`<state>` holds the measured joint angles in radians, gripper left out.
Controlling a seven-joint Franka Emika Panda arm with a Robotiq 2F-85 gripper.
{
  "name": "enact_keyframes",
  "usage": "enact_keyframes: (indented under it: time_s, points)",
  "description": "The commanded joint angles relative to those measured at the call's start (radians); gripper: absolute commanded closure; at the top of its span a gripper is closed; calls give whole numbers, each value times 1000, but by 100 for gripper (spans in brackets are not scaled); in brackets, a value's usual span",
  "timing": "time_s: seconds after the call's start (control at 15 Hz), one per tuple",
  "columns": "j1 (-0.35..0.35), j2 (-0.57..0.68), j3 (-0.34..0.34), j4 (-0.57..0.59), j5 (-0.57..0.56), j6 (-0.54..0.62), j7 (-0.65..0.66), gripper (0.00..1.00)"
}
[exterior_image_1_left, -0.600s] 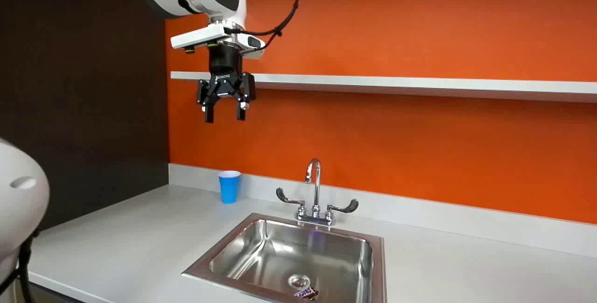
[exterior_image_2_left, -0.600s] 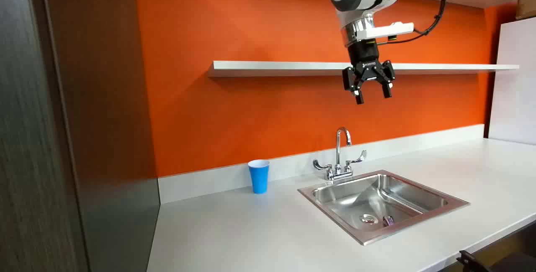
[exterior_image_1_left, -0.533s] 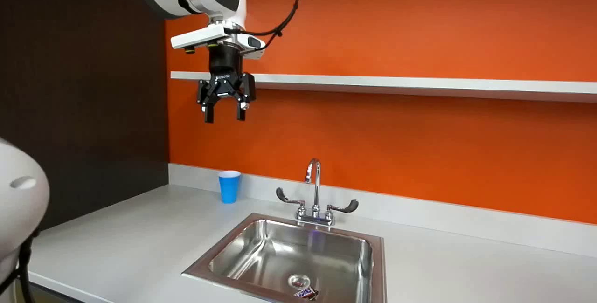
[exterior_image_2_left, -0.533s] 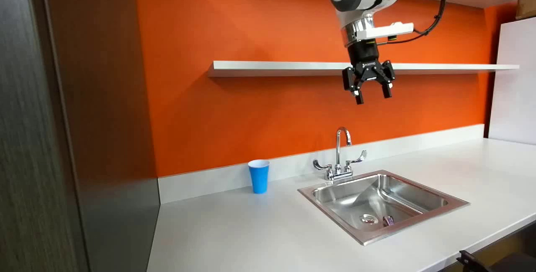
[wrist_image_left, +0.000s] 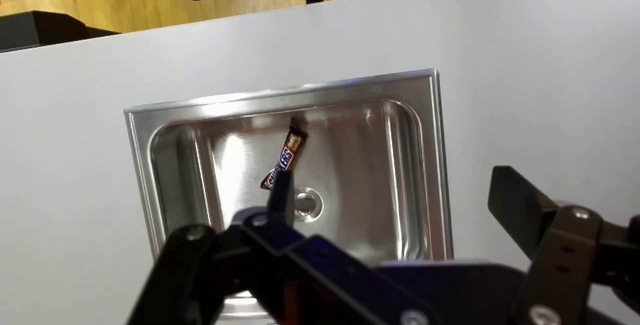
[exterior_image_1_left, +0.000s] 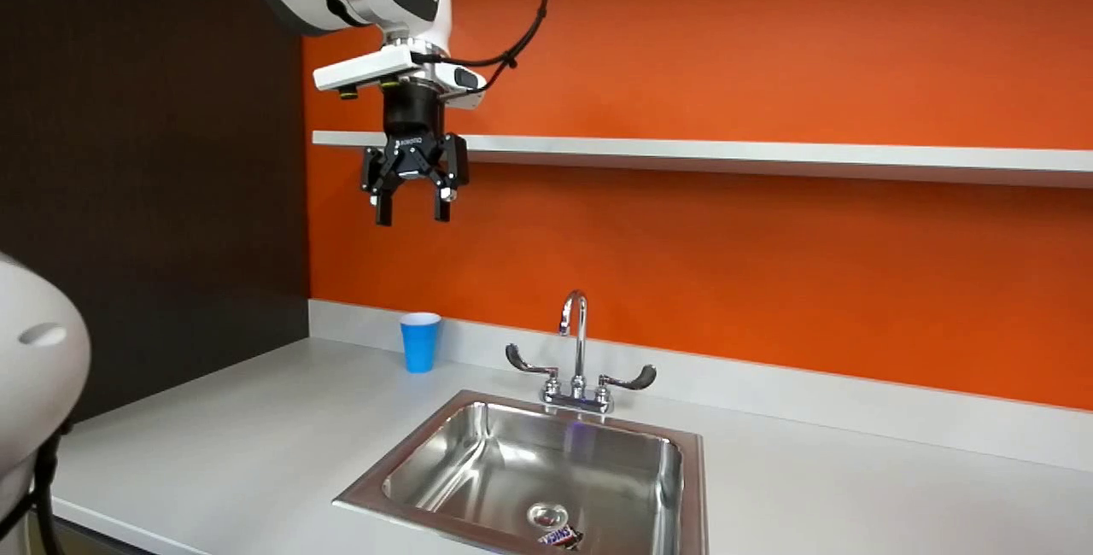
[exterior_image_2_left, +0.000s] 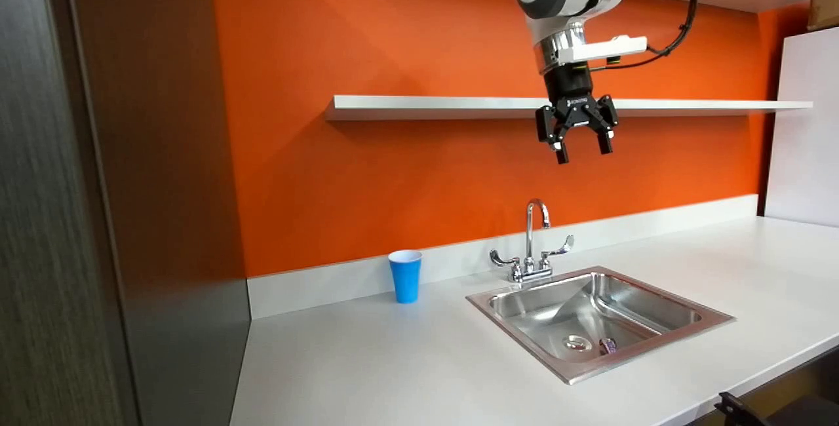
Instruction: Remove the packet out of the sink
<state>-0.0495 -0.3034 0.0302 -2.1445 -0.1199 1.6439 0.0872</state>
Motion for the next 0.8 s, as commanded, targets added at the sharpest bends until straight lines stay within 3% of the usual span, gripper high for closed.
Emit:
enact_keyframes:
  time_s: [0.0, 0.73]
  points:
    - [2, 22, -23, -11, 6, 80, 12, 0]
    - [-41, 172, -115, -113, -1, 442, 113, 0]
